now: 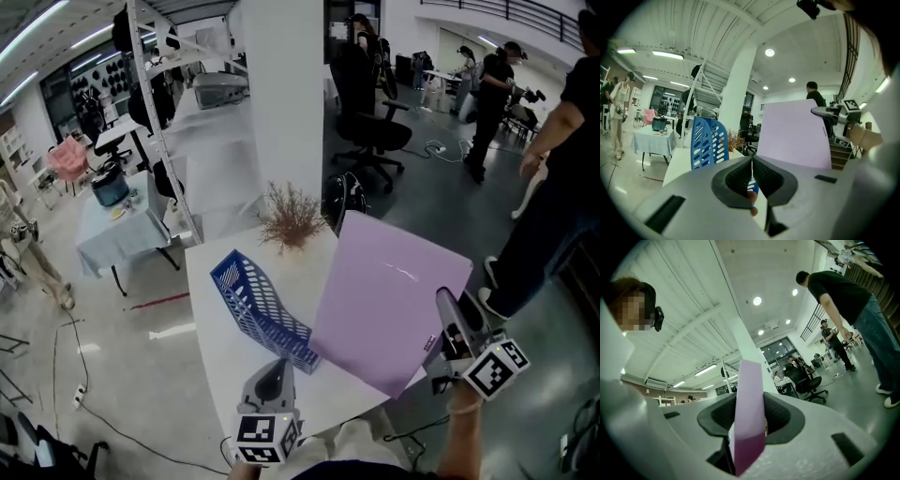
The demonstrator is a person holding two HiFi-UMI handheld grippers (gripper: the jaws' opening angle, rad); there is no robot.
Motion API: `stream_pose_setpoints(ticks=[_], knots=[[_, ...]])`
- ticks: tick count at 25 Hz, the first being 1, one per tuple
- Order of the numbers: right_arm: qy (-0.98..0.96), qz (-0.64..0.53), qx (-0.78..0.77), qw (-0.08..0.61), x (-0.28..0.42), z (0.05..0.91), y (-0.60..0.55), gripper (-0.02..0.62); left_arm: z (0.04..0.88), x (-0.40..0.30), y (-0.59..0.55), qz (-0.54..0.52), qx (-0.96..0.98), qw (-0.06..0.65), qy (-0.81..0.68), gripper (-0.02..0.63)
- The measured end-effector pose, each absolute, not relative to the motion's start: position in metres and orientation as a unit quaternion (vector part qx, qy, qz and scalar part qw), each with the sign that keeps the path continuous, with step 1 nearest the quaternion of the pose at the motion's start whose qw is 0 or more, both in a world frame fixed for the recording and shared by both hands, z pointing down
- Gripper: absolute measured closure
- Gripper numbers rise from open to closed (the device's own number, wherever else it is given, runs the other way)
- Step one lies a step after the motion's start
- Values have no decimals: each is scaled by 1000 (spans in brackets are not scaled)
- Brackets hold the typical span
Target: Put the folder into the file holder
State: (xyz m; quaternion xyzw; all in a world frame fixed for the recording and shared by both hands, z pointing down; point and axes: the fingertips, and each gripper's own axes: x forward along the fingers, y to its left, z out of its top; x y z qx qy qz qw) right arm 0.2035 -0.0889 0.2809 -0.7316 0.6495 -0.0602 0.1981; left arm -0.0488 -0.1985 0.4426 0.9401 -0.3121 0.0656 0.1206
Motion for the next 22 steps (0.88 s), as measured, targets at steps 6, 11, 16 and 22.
stream_pose_setpoints(ticks=[6,11,16,22], knots=[[654,-49,-729,195,189,281,-99,432,444,-63,-200,63,936,122,-323,601],[659,-37,-726,192,179,277,-107,433,442,-69,-200,60,933,121,-333,600],[675,-27,-712,192,169,275,-122,433,442,-72,-203,58,928,122,-348,600],[699,-15,-694,174,159,267,-140,433,437,-71,-209,59,920,124,-367,601]])
